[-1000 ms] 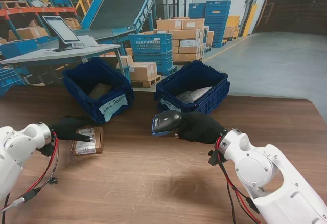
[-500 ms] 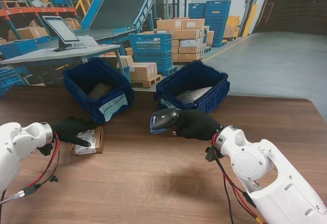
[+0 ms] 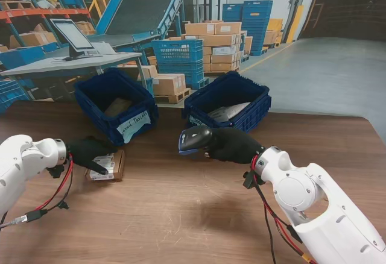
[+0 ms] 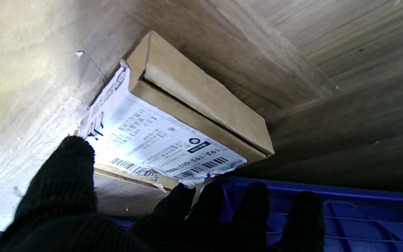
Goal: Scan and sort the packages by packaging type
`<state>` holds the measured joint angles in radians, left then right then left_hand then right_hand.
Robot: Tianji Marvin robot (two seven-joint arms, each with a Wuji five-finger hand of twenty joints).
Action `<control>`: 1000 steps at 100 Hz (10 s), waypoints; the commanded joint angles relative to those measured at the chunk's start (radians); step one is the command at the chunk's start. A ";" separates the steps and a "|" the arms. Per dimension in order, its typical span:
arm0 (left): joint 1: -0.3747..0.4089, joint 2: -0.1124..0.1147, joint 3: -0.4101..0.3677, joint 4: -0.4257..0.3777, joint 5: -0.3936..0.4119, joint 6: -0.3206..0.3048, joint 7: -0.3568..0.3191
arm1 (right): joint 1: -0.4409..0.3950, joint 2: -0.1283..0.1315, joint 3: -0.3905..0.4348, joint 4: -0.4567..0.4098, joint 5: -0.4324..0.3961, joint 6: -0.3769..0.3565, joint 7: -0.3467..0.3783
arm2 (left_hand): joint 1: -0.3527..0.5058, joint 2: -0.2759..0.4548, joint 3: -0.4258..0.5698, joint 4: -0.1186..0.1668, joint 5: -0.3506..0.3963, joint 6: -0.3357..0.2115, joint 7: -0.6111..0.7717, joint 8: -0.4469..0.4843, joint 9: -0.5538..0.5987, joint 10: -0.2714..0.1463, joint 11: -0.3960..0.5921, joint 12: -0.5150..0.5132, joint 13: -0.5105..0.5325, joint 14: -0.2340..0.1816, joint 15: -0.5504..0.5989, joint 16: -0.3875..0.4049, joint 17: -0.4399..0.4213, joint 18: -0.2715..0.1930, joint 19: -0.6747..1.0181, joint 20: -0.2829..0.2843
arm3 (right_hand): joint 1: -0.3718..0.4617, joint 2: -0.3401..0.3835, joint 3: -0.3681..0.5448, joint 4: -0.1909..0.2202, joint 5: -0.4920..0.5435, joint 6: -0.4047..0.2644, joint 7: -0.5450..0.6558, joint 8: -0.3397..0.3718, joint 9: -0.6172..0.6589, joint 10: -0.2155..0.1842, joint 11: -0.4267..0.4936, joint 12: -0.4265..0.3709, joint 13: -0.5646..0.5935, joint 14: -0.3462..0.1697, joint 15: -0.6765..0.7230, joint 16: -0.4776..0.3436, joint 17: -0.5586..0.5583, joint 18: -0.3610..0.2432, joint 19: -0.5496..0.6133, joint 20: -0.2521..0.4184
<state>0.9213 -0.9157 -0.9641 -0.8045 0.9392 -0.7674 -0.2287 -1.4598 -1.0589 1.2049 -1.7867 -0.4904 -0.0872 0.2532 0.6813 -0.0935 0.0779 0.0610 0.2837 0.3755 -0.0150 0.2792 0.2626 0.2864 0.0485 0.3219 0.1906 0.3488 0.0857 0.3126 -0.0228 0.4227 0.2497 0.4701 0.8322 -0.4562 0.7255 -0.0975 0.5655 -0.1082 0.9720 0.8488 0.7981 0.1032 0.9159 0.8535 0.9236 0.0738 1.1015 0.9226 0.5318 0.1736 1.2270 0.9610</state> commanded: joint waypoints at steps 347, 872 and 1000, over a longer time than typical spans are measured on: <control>0.015 -0.029 0.026 -0.066 0.020 0.130 -0.018 | 0.004 -0.004 0.001 -0.017 0.016 0.009 0.030 | -0.034 -0.203 0.306 -0.072 -0.080 -0.054 0.013 -0.031 -0.113 0.001 -0.020 0.007 -0.064 -0.034 -0.006 -0.013 -0.030 -0.009 0.015 -0.017 | 0.109 0.087 0.086 -0.009 0.065 -0.063 0.023 0.015 0.014 0.024 -0.006 0.006 0.003 0.005 0.003 -0.003 -0.001 -0.001 0.006 0.008; -0.168 -0.095 0.405 0.162 -0.164 0.195 0.188 | 0.008 -0.002 0.014 -0.003 0.054 0.006 0.052 | 0.237 -0.341 0.577 0.001 0.254 -0.210 0.518 0.324 0.422 -0.149 0.406 0.315 0.440 -0.097 0.232 0.217 0.126 -0.009 0.275 0.001 | 0.108 0.087 0.086 -0.008 0.067 -0.064 0.022 0.016 0.014 0.025 -0.005 0.006 0.002 0.004 0.004 -0.003 0.000 -0.001 0.007 0.006; 0.398 -0.079 -0.273 -0.794 -0.152 0.496 -0.276 | -0.166 -0.010 0.113 -0.131 0.020 -0.048 -0.030 | 0.414 -0.360 0.499 -0.047 0.332 -0.299 0.940 0.350 0.724 -0.172 0.358 0.649 0.613 -0.084 0.450 0.486 0.225 -0.002 0.498 0.056 | 0.107 0.085 0.089 -0.008 0.070 -0.063 0.022 0.014 0.016 0.026 -0.004 0.005 0.007 0.002 0.006 -0.004 0.005 -0.001 0.009 0.003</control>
<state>1.3090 -0.9859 -1.2491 -1.5771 0.7977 -0.2694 -0.4744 -1.6097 -1.0621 1.3158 -1.9039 -0.4698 -0.1266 0.2114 0.9477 -0.5527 0.4989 -0.0015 0.5201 0.1975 0.7837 0.5679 0.9005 0.1836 0.2725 0.9113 0.7876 0.2725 0.5054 0.7824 0.2016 0.4017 0.7135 0.5064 0.8326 -0.4562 0.7255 -0.0976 0.5660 -0.1081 0.9688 0.8488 0.7981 0.1032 0.9158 0.8536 0.9236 0.0740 1.1017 0.9226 0.5297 0.1736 1.2270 0.9609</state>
